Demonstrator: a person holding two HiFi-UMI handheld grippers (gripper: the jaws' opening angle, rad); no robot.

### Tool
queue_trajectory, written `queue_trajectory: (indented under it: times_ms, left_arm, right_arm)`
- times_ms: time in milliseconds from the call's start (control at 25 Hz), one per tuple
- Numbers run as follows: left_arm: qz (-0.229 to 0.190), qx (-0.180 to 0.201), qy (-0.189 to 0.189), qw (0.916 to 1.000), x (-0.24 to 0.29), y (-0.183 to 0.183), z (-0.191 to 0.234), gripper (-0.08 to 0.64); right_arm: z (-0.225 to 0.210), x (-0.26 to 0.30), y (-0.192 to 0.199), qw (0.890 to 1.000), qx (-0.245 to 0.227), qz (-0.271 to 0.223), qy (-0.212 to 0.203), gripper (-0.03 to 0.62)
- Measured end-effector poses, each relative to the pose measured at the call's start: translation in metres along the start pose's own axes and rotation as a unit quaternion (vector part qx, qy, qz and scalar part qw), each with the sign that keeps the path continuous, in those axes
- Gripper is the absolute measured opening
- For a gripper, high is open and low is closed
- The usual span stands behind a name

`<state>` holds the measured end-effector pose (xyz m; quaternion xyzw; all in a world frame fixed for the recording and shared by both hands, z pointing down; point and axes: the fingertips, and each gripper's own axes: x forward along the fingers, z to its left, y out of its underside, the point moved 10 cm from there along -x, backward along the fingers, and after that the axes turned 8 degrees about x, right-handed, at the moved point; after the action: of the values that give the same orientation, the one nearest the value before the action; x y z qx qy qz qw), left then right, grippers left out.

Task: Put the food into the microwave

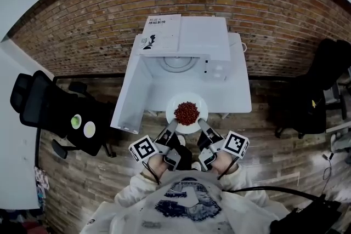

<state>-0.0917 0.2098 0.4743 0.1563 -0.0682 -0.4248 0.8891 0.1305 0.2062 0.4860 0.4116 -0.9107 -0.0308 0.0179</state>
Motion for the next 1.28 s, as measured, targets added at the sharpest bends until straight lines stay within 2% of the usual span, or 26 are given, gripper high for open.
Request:
queue_trajectory:
  times_ms: [280, 560, 960, 1040, 1160, 1280]
  left_arm:
    - [0.002, -0.024, 0.000, 0.9997, 0.021, -0.018, 0.015, 0.037]
    - [0.006, -0.042, 0.001, 0.9991, 0.050, -0.055, 0.039, 0.037]
    - [0.051, -0.009, -0.039, 0.9979, 0.089, -0.118, 0.082, 0.037]
    - [0.054, -0.026, -0.035, 0.9976, 0.095, -0.125, 0.088, 0.037]
    - [0.048, -0.071, -0.011, 0.9963, 0.104, -0.131, 0.089, 0.037]
    - [0.061, -0.061, -0.024, 0.9960, 0.107, -0.141, 0.097, 0.037]
  right_arm:
    - [-0.005, 0.026, -0.013, 1.000, 0.011, -0.005, 0.010, 0.021]
    - [-0.015, 0.069, -0.031, 0.999, 0.020, -0.009, 0.032, 0.021]
    - [-0.019, 0.134, -0.060, 0.997, 0.017, -0.024, 0.070, 0.021]
    - [-0.020, 0.143, -0.062, 0.996, 0.018, -0.026, 0.083, 0.021]
    - [-0.020, 0.154, -0.064, 0.994, 0.016, -0.028, 0.101, 0.021]
    - [-0.020, 0.162, -0.065, 0.994, 0.020, -0.038, 0.102, 0.021]
